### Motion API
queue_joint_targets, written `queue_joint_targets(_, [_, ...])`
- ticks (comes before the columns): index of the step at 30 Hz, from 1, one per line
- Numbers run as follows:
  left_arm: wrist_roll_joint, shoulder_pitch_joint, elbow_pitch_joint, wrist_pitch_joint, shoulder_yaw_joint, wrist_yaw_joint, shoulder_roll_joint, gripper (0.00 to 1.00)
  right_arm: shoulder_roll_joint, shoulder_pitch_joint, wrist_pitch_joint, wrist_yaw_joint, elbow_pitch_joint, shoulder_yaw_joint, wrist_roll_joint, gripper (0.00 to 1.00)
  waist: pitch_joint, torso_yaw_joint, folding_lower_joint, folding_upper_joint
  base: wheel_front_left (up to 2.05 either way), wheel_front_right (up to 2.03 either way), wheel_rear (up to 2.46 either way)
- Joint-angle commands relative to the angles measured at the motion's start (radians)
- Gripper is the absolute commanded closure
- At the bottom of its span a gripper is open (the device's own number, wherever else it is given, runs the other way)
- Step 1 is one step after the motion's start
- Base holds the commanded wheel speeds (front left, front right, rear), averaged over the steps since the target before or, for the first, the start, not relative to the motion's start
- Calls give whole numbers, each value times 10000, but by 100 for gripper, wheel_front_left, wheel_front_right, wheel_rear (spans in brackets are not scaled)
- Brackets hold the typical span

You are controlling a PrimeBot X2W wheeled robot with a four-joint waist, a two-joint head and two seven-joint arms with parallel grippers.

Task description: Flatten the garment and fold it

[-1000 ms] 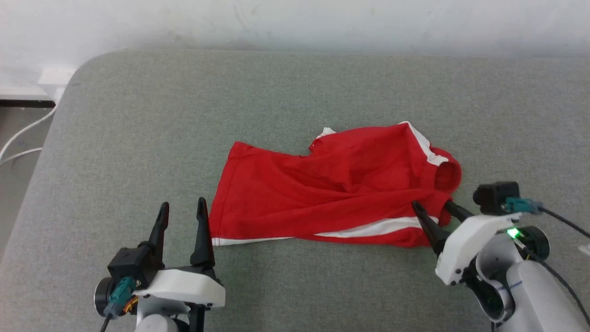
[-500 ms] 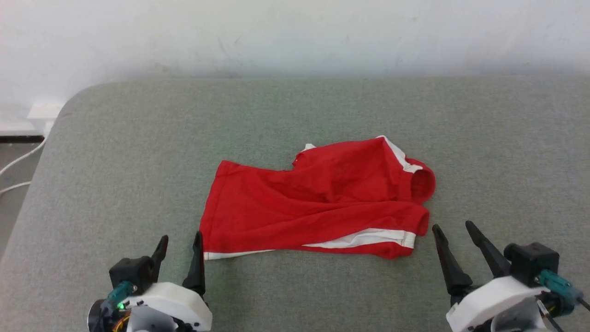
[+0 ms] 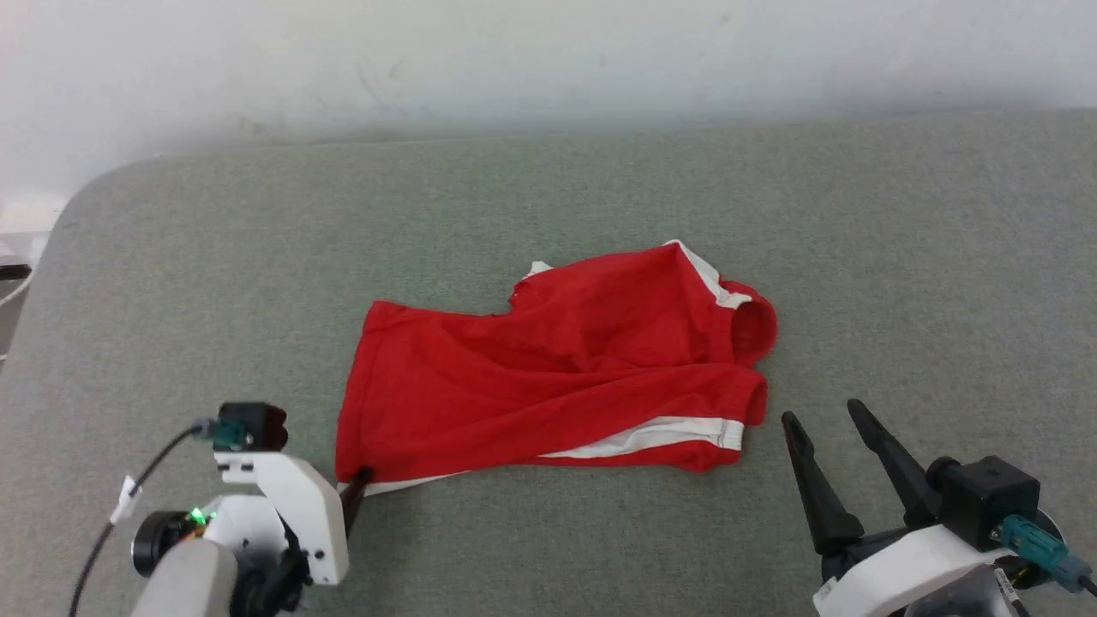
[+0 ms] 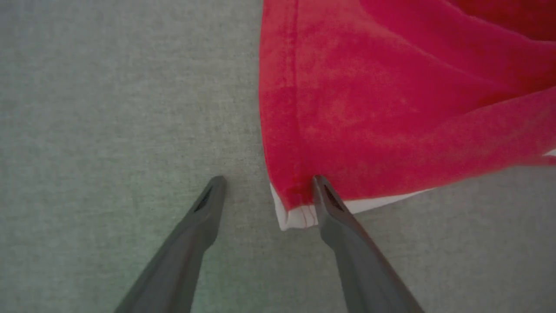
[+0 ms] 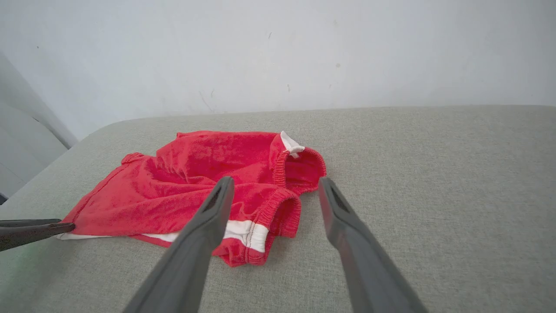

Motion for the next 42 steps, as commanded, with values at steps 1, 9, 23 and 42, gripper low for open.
queue_joint_targets(1, [-222, -216, 200, 538, -83, -107, 74, 0, 37, 37, 22, 4, -92, 31, -37, 0, 216, -211, 1, 0, 0, 0, 0])
queue_joint_targets(9, [-908, -173, 293, 3625, -1197, -332, 144, 91, 80, 4, 68, 4, -12, -46, 40, 0, 417, -489, 1, 0, 0, 0, 0])
queue_joint_targets(23, [-450, 673, -1550, 1586, -1006, 528, -77, 100, -611, -787, 1933, 4, 1296, 530, 1268, 0, 309, -140, 1, 0, 0, 0, 0])
queue_joint_targets(42, [-170, 607, -2371, -551, -855, 881, -459, 100, -1623, -3219, 3097, 4, 3798, 2130, 2968, 100, 437, 533, 1, 0, 0, 0, 0])
